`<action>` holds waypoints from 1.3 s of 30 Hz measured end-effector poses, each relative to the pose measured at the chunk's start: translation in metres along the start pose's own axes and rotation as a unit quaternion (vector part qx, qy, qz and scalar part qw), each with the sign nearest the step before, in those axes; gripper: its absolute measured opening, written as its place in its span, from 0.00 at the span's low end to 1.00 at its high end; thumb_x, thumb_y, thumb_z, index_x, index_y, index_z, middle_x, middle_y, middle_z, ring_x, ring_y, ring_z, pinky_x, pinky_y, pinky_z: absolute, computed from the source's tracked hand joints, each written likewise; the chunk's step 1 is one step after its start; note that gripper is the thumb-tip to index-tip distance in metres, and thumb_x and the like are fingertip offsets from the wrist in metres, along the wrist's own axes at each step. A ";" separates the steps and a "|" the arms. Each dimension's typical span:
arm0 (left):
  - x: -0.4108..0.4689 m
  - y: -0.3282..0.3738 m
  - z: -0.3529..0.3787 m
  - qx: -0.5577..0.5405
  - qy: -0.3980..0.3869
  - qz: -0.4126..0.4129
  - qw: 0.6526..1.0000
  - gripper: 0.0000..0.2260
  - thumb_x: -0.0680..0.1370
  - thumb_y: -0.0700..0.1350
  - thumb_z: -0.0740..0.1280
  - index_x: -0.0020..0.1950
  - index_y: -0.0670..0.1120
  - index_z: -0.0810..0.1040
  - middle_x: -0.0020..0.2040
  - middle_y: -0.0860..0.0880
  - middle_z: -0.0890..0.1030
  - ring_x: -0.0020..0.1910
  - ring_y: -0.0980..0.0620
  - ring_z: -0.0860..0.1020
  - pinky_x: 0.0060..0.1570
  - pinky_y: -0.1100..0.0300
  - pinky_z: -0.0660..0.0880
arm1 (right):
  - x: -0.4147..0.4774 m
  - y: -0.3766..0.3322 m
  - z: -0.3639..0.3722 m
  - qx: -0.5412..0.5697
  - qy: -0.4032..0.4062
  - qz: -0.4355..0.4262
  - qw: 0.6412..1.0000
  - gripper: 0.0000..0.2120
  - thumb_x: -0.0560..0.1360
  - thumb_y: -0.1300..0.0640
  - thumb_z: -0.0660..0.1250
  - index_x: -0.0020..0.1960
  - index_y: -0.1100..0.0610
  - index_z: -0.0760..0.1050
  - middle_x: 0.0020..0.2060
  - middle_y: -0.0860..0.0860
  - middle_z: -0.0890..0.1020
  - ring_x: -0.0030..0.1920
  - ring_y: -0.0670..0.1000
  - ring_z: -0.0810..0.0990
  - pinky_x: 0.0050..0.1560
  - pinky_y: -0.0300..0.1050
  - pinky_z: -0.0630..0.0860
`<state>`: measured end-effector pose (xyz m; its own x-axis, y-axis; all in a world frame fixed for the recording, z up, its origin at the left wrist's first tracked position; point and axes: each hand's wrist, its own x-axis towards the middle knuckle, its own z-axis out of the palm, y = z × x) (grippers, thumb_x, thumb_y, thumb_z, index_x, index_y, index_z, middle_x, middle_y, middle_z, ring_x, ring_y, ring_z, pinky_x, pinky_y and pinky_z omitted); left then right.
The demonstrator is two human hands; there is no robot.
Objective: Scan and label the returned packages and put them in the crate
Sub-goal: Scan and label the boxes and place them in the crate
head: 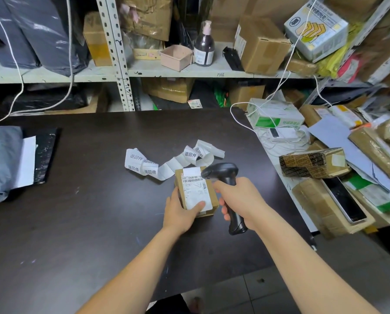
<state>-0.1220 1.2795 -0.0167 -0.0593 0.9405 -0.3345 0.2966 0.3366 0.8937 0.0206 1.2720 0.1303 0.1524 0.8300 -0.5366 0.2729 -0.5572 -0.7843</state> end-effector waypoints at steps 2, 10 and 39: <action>0.000 0.000 0.000 -0.002 0.002 0.000 1.000 0.33 0.68 0.55 0.77 0.70 0.56 0.68 0.61 0.55 0.76 0.66 0.50 0.72 0.65 0.46 0.72 | 0.002 0.002 0.000 0.004 0.004 -0.001 1.000 0.10 0.75 0.54 0.67 0.46 0.62 0.77 0.27 0.53 0.75 0.23 0.50 0.72 0.26 0.41 0.73; 0.001 0.000 -0.003 -0.014 -0.012 -0.003 1.000 0.38 0.67 0.55 0.79 0.73 0.55 0.67 0.64 0.52 0.76 0.65 0.51 0.74 0.66 0.46 0.73 | 0.036 0.035 -0.002 -0.049 0.086 -0.018 0.995 0.12 0.72 0.49 0.64 0.48 0.58 0.75 0.34 0.51 0.75 0.32 0.51 0.73 0.36 0.47 0.75; 0.023 0.038 0.011 0.091 0.096 -0.062 0.989 0.32 0.69 0.54 0.78 0.70 0.54 0.70 0.61 0.53 0.78 0.60 0.52 0.77 0.60 0.50 0.75 | 0.151 0.057 -0.059 -0.174 0.199 -0.123 0.957 0.19 0.77 0.46 0.66 0.64 0.54 0.75 0.60 0.50 0.76 0.62 0.53 0.75 0.58 0.51 0.73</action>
<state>-0.1021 1.3133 0.0063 -0.2808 0.8896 -0.3603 0.4417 0.4530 0.7744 0.1154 1.3673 0.0226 0.3744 0.9175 -0.1341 0.6353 -0.3592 -0.6836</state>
